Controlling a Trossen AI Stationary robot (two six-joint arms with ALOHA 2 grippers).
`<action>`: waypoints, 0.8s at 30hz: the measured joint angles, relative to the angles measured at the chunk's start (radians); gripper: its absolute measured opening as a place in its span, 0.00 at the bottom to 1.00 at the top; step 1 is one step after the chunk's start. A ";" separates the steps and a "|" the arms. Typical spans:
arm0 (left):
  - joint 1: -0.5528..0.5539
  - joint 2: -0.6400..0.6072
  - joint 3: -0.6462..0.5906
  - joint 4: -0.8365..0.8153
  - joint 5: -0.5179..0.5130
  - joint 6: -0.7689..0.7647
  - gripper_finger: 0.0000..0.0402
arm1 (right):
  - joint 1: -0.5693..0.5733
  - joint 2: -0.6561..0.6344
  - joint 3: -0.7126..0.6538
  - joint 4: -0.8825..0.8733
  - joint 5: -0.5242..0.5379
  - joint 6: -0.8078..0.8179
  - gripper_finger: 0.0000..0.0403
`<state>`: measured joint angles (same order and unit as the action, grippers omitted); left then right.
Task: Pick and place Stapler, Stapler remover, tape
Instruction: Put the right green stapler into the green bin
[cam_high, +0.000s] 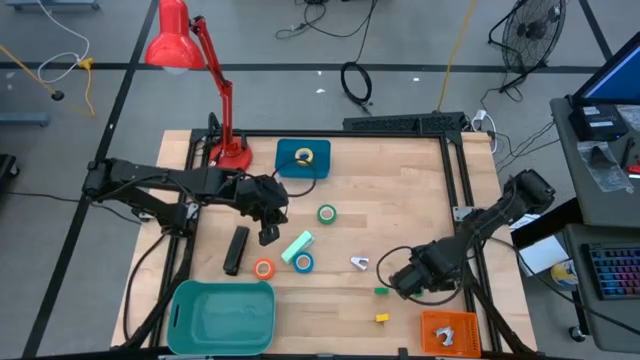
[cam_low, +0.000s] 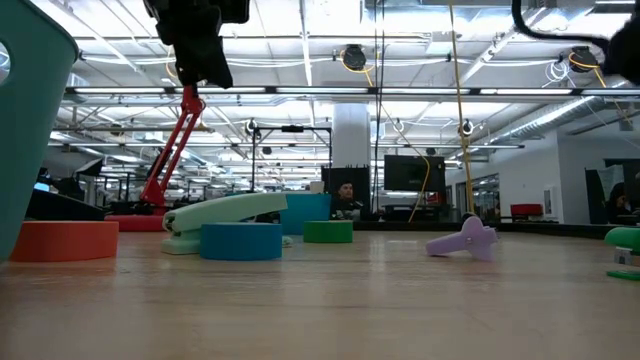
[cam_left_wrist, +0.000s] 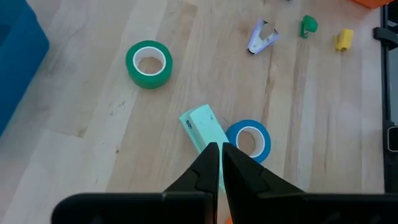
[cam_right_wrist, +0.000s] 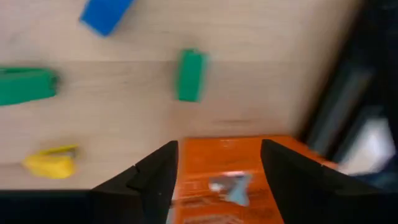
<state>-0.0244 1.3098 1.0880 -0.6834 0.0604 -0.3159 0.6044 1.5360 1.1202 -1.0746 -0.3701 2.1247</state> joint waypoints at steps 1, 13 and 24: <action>-0.004 0.000 0.000 0.000 -0.010 0.000 0.05 | 0.000 0.000 -0.027 0.057 0.010 0.003 0.57; -0.025 0.000 0.000 0.000 -0.036 -0.001 0.05 | -0.001 -0.001 -0.170 0.358 0.080 0.045 0.61; -0.025 0.000 0.000 0.000 -0.036 0.001 0.05 | -0.001 -0.001 -0.170 0.341 0.081 0.055 0.61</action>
<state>-0.0490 1.3098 1.0878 -0.6834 0.0241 -0.3150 0.6037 1.5349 0.9504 -0.7341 -0.2890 2.1799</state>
